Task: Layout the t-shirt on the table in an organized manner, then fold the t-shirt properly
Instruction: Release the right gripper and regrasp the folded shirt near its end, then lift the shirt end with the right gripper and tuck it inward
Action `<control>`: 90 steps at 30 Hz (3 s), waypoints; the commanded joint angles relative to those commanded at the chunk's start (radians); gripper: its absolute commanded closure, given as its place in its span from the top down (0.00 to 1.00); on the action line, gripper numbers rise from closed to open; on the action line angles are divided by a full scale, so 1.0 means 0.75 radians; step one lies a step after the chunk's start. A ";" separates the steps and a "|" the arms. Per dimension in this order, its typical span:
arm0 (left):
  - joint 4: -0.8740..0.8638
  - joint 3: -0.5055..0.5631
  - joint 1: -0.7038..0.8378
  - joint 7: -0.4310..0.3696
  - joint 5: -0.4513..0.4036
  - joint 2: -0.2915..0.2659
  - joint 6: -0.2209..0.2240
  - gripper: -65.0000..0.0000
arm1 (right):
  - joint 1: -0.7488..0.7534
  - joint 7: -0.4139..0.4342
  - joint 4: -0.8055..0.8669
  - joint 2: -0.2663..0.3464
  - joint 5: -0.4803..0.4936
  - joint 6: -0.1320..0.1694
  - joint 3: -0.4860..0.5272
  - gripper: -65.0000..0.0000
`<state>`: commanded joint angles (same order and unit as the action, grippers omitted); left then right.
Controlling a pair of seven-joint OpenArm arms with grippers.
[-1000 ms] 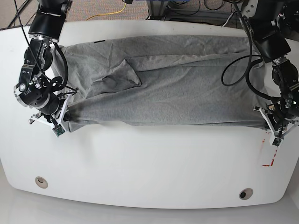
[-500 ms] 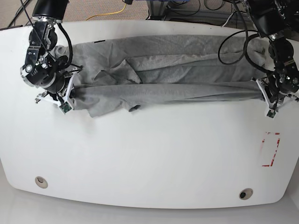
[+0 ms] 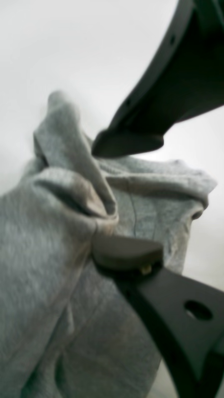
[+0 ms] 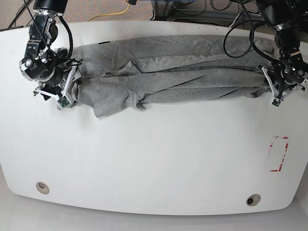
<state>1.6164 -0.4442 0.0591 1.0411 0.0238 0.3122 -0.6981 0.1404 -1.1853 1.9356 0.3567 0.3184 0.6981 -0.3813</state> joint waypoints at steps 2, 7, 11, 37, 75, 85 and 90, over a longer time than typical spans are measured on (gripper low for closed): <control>0.000 0.000 -0.002 0.000 -0.002 0.002 0.000 0.74 | -0.006 0.000 0.031 0.000 0.000 0.000 -0.043 0.74; 0.000 0.002 -0.012 0.000 -0.002 0.027 0.000 0.71 | -0.063 -0.002 0.045 -0.014 0.002 0.000 -0.043 0.75; 0.000 0.002 -0.043 0.000 0.000 0.029 0.000 0.71 | -0.151 -0.020 0.043 -0.121 -0.008 0.000 -0.008 0.75; 0.010 0.002 -0.078 0.000 0.000 0.025 0.000 0.71 | -0.546 0.260 -0.919 -0.207 -0.010 0.000 0.078 0.74; -0.002 0.002 -0.082 -0.004 -0.002 0.023 0.000 0.71 | -0.524 -0.209 -0.442 -0.309 0.221 0.000 0.080 0.00; -0.002 0.002 -0.082 -0.004 -0.002 0.023 0.000 0.71 | -0.329 -0.281 -0.151 -0.286 0.542 0.000 0.082 0.00; -0.002 0.002 -0.080 -0.004 -0.004 0.023 0.000 0.71 | -0.194 -0.281 -0.149 -0.209 0.745 0.000 0.082 0.00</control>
<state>1.6149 -0.4427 -0.0008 1.0380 0.0207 0.3291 -0.6981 -0.0054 -1.3963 1.8236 0.2002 0.8769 0.6981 -0.3199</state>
